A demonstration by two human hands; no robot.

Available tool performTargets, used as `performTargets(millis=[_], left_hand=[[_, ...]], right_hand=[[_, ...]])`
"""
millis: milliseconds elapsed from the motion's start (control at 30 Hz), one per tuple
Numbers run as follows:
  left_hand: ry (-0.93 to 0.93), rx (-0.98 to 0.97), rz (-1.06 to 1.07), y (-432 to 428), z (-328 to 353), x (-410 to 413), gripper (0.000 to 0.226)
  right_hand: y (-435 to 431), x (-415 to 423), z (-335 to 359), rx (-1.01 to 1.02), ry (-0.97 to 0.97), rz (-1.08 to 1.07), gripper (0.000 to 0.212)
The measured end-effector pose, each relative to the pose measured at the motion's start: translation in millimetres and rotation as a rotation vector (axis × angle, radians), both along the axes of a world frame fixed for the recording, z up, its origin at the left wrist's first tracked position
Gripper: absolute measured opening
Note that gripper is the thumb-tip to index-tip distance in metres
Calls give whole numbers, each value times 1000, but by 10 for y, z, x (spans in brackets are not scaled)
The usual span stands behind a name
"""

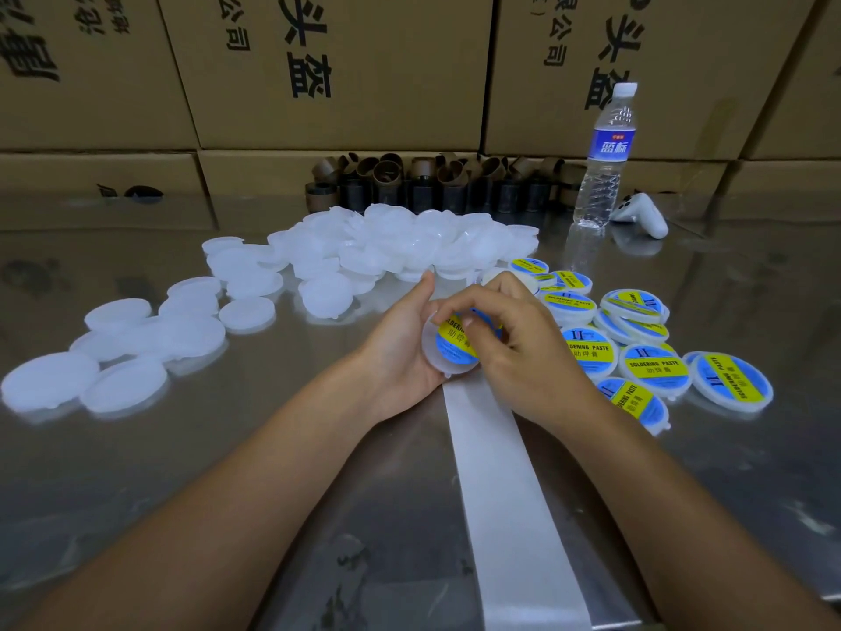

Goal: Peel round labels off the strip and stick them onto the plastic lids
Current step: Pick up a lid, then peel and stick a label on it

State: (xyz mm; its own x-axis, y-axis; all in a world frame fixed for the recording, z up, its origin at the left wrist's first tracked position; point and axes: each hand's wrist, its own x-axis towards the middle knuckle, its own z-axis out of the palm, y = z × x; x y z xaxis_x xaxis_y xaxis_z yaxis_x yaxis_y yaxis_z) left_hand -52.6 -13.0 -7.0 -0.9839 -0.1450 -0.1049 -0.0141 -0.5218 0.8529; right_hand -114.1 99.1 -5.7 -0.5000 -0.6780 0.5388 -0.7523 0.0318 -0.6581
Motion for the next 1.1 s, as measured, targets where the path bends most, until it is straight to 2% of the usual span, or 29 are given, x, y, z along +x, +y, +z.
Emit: performTargets(millis=[400,1100], left_hand=[[-15,-22,-12,2,29,23,73],[-5,-11,-43,14,38,41,70]], right_hand=[[6,-13,-25,45,67,13,30],[7,-12,-39,81,115,-9,29]])
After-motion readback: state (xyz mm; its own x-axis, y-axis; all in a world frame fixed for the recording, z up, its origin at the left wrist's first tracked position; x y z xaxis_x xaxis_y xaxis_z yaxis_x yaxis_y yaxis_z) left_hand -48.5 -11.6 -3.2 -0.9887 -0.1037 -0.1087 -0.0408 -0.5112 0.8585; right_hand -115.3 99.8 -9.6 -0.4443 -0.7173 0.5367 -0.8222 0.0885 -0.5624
